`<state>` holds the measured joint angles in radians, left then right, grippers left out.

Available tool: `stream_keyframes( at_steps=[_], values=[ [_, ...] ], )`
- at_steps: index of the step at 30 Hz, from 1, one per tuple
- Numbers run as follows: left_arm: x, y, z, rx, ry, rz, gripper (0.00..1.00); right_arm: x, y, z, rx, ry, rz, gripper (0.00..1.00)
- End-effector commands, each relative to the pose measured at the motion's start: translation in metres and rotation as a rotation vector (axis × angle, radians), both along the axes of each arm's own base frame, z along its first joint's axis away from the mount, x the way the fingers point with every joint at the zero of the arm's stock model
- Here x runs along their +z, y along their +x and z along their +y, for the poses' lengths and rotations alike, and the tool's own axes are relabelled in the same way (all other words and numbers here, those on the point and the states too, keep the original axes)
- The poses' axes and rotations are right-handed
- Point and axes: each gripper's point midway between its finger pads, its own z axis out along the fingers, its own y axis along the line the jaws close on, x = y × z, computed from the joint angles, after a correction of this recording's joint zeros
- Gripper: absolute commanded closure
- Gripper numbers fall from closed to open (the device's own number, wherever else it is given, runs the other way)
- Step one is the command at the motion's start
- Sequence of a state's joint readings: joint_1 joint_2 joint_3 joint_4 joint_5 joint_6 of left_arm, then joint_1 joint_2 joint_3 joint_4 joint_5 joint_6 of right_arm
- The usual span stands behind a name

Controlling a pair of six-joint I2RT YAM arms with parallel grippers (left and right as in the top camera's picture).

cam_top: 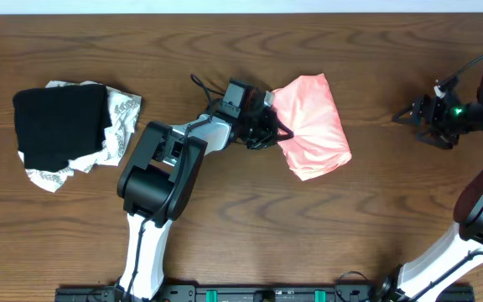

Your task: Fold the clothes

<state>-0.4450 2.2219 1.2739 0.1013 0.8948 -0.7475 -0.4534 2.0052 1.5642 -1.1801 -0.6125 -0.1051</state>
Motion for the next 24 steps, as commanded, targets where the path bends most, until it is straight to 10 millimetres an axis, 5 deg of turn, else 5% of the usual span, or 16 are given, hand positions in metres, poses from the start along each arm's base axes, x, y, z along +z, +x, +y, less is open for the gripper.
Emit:
stream_keyframes(
  at_steps=[1, 4, 7, 14, 18, 24],
  values=[
    [0.004, 0.006, 0.003, -0.006, 0.017, -0.063, 0.94, 0.013, 0.006, -0.001, -0.01, -0.012, -0.034, 0.13],
    [0.004, 0.005, 0.002, -0.007, 0.017, -0.061, 0.79, 0.013, 0.006, -0.001, -0.01, -0.014, -0.038, 0.13],
    [0.004, 0.003, -0.001, -0.011, 0.016, -0.056, 0.51, 0.013, 0.007, -0.002, -0.01, -0.014, -0.038, 0.13],
    [0.009, 0.003, -0.02, -0.021, 0.012, -0.125, 0.38, 0.013, 0.007, -0.002, -0.01, -0.015, -0.041, 0.13],
    [0.003, 0.0, -0.026, -0.011, 0.058, -0.145, 0.39, 0.013, 0.007, -0.002, -0.01, -0.015, -0.041, 0.13],
    [-0.001, -0.001, -0.031, -0.004, 0.088, -0.163, 0.88, 0.013, 0.007, -0.002, -0.01, -0.015, -0.041, 0.13]
  ],
)
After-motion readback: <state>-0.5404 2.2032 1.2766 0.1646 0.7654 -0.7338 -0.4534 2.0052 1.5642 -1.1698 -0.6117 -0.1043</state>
